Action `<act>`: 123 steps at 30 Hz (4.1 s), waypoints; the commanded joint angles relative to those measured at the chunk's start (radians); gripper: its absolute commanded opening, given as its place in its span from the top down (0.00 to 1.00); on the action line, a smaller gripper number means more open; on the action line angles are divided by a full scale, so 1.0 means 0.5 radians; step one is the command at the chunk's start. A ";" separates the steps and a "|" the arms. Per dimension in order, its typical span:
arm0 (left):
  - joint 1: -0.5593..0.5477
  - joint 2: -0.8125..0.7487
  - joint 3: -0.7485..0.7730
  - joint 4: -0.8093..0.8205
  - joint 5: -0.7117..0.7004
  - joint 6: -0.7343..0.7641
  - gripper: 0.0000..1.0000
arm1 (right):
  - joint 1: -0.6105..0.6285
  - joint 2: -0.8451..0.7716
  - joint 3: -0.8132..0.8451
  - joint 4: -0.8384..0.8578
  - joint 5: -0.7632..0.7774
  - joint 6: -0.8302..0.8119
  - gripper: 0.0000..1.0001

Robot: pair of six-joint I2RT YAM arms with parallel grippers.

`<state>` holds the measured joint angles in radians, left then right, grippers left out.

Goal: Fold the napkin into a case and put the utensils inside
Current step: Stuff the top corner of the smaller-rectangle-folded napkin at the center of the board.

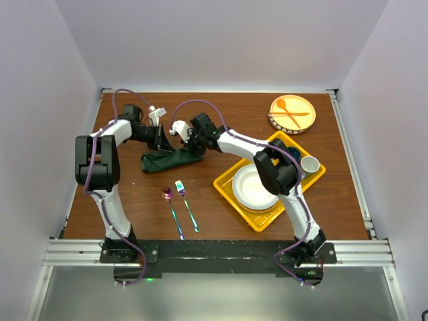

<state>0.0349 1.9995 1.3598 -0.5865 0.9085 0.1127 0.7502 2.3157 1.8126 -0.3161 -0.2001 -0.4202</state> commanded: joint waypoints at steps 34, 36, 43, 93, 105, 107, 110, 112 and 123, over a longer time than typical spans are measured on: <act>-0.002 0.213 -0.139 0.176 -0.363 -0.054 1.00 | 0.009 -0.174 0.029 0.009 0.127 -0.239 0.55; -0.002 0.223 -0.127 0.176 -0.363 -0.060 1.00 | 0.015 -0.158 0.020 0.012 0.145 -0.310 0.55; -0.005 0.219 -0.124 0.173 -0.363 -0.057 1.00 | 0.067 -0.168 -0.238 0.297 0.314 -0.546 0.74; -0.002 0.241 -0.182 0.234 -0.268 -0.155 1.00 | -0.166 -0.020 0.370 -0.311 -0.652 0.445 0.66; -0.008 0.161 -0.290 0.345 -0.219 -0.290 1.00 | -0.120 -0.020 0.234 -0.135 -0.836 0.212 0.83; -0.005 0.161 -0.284 0.345 -0.194 -0.296 1.00 | -0.108 -0.014 0.186 -0.126 -0.803 0.172 0.87; -0.005 0.143 -0.284 0.369 -0.179 -0.324 1.00 | -0.101 0.010 0.173 -0.129 -0.754 0.132 0.87; -0.005 0.137 -0.278 0.375 -0.163 -0.330 1.00 | -0.098 0.053 0.194 -0.156 -0.704 0.123 0.87; 0.056 -0.099 -0.238 0.253 -0.087 -0.121 0.54 | -0.098 0.148 0.204 -0.300 -0.462 0.040 0.94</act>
<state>0.0338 2.0285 1.2411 -0.4271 0.8917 -0.0212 0.6994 2.3760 1.9015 -0.4129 -0.5053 -0.3626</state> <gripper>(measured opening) 0.385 0.072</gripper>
